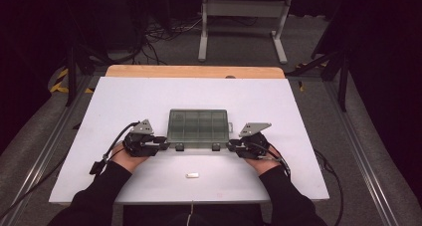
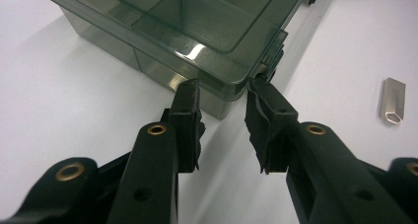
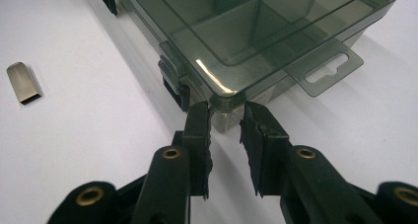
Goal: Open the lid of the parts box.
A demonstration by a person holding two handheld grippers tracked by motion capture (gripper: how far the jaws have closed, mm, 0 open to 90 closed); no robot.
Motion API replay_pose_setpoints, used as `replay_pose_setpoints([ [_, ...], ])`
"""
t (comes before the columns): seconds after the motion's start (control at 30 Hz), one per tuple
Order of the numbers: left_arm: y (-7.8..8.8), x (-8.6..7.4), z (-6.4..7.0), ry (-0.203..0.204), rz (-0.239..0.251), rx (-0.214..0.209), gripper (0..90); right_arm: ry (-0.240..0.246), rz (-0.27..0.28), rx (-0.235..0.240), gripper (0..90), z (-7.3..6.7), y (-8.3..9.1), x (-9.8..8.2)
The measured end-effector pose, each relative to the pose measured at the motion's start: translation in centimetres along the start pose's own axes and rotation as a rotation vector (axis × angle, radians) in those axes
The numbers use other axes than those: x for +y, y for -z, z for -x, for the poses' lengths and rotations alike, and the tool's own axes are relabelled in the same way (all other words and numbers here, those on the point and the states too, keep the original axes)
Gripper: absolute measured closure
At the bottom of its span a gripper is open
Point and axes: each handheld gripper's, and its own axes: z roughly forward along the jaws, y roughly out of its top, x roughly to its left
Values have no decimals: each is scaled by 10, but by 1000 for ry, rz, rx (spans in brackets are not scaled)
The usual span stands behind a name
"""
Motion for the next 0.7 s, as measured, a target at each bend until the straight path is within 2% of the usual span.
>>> replay_pose_setpoints([
  [0.27,1,-1,-1,6,18,-12,666,8,0,-8,727,-1,0,0],
  [0.7,1,-1,0,3,18,-7,665,16,12,-13,753,-2,1,1],
])
